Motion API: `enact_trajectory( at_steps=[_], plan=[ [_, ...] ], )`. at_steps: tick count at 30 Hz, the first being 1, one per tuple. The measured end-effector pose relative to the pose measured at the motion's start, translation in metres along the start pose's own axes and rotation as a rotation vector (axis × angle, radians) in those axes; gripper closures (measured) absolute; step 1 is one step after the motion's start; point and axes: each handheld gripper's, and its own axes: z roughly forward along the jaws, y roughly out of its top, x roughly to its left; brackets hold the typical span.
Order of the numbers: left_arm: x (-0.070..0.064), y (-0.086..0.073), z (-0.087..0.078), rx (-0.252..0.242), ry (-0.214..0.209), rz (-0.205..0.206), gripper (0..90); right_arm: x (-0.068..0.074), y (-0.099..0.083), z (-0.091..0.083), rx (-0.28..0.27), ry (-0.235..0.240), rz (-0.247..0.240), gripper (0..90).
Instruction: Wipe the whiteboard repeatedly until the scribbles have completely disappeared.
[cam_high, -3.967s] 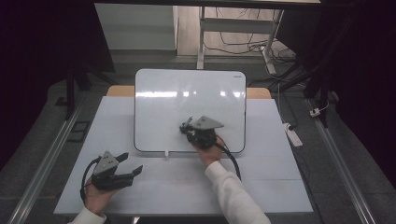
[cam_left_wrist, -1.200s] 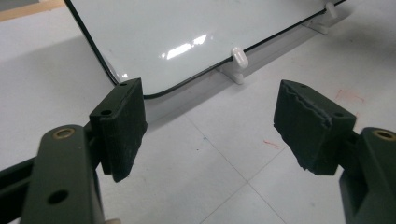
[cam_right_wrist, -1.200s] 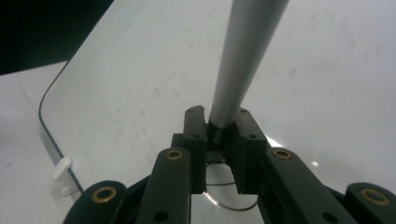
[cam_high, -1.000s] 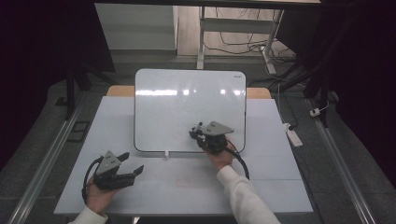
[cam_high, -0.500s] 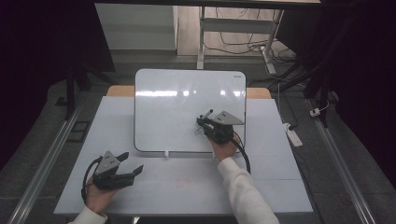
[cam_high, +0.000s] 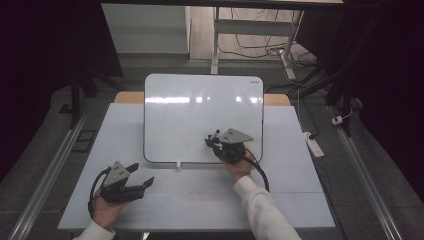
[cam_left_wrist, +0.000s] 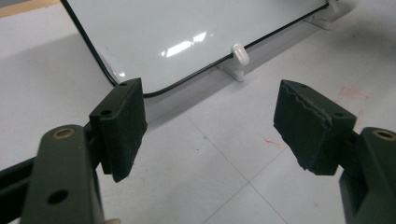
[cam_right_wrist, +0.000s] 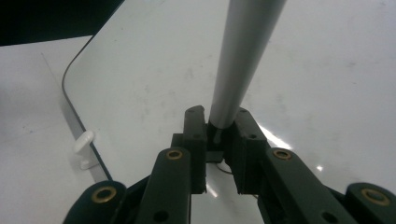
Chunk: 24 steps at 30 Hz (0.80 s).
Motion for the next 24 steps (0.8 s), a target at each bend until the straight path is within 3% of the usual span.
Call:
enact_trajectory(
  at_steps=[2,4,5,7,8,9,10,12,13,14,15,17,19,20,22,24],
  plan=[
    [0.0,0.0,-0.001,-0.004,0.003,-0.001,26.0,-0.016,0.001,-0.008,-0.056,-0.071,0.081,77.6],
    [0.001,0.0,-0.001,-0.004,0.003,-0.005,26.0,-0.019,0.0,-0.01,-0.074,-0.077,0.112,77.6],
    [0.001,0.0,0.0,-0.002,0.002,-0.006,26.0,-0.014,-0.001,-0.007,-0.055,-0.048,0.104,77.6],
    [0.001,0.0,0.001,0.003,0.002,-0.004,26.0,0.003,-0.006,0.001,0.001,0.04,0.037,77.6],
    [0.001,0.0,0.001,0.003,0.002,-0.002,26.0,0.009,-0.007,0.003,0.019,0.058,-0.01,77.6],
    [0.001,0.0,0.0,0.001,0.002,-0.002,26.0,0.01,-0.007,0.002,0.027,0.053,-0.026,77.6],
    [0.001,0.0,-0.001,0.0,0.003,-0.002,26.0,0.005,-0.005,0.001,0.023,0.049,-0.011,77.6],
    [0.001,0.0,-0.002,-0.006,0.005,-0.004,26.0,-0.01,-0.002,-0.009,-0.03,-0.051,0.041,77.6],
    [0.001,0.0,-0.002,-0.007,0.005,-0.005,26.0,-0.017,-0.002,-0.012,-0.052,-0.077,0.07,77.6],
    [0.001,0.0,-0.001,-0.005,0.005,-0.005,26.0,-0.018,-0.002,-0.014,-0.055,-0.079,0.087,77.6],
    [0.001,0.0,-0.001,-0.003,0.004,-0.005,26.0,-0.015,-0.003,-0.014,-0.045,-0.077,0.073,77.6],
    [0.002,0.0,0.001,0.002,0.003,-0.004,26.0,-0.001,-0.007,-0.009,0.008,-0.007,0.018,77.6],
    [0.001,0.0,0.0,0.0,0.004,-0.002,26.0,0.005,-0.01,-0.008,0.031,0.007,-0.033,77.6],
    [0.001,0.0,-0.001,-0.002,0.004,-0.003,26.0,0.001,-0.009,-0.01,0.031,0.008,-0.017,77.6],
    [0.001,0.0,-0.002,-0.007,0.007,-0.004,26.0,-0.014,-0.007,-0.019,-0.01,-0.069,0.034,77.6],
    [0.001,0.0,-0.001,-0.007,0.007,-0.005,26.0,-0.024,-0.007,-0.026,-0.033,-0.103,0.084,77.6]
  ],
)
